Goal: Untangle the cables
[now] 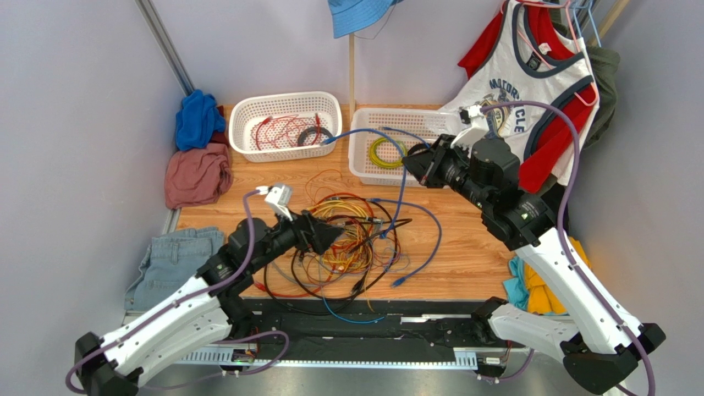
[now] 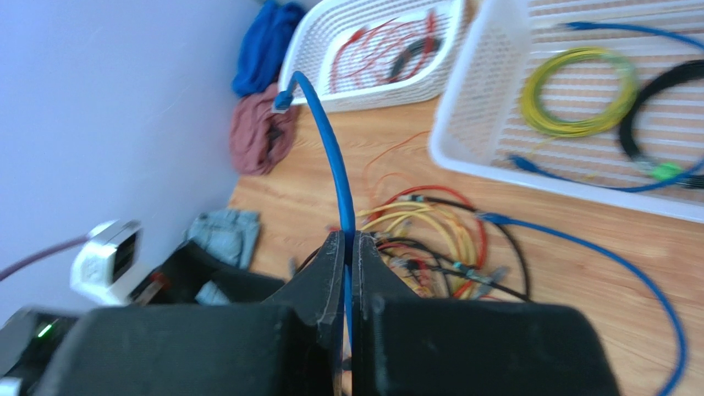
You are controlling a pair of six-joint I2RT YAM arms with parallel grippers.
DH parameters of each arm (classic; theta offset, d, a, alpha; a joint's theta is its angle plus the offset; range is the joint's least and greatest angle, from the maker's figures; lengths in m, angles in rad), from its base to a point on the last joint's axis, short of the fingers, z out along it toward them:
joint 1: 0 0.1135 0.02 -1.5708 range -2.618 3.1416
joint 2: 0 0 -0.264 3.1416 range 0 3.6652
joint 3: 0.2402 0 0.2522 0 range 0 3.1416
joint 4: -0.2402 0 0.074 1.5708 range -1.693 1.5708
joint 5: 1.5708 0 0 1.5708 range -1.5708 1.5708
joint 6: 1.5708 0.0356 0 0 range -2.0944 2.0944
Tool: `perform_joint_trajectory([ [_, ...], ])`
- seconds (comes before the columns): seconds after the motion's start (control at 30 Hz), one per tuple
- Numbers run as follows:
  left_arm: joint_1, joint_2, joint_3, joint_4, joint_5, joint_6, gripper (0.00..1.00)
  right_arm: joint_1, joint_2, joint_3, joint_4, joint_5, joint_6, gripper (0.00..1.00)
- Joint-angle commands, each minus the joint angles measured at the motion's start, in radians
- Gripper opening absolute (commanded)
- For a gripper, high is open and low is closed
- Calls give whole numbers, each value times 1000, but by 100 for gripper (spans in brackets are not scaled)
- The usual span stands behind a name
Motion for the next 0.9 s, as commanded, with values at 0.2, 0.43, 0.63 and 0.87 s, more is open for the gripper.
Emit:
perform_joint_trajectory([
  [0.2, 0, 183, 5, 351, 246, -8, 99, 86, 35, 83, 134, -296, 32, 0],
  [0.43, -4, 139, -28, 434, 321, 9, 99, 103, 34, 40, 167, -306, 42, 0],
  [0.63, -2, 223, -27, 473, 358, -6, 98, 159, 60, 60, 174, -303, 26, 0],
  [0.87, -28, 376, -33, 585, 398, -38, 89, 198, 72, 75, 174, -290, 16, 0],
])
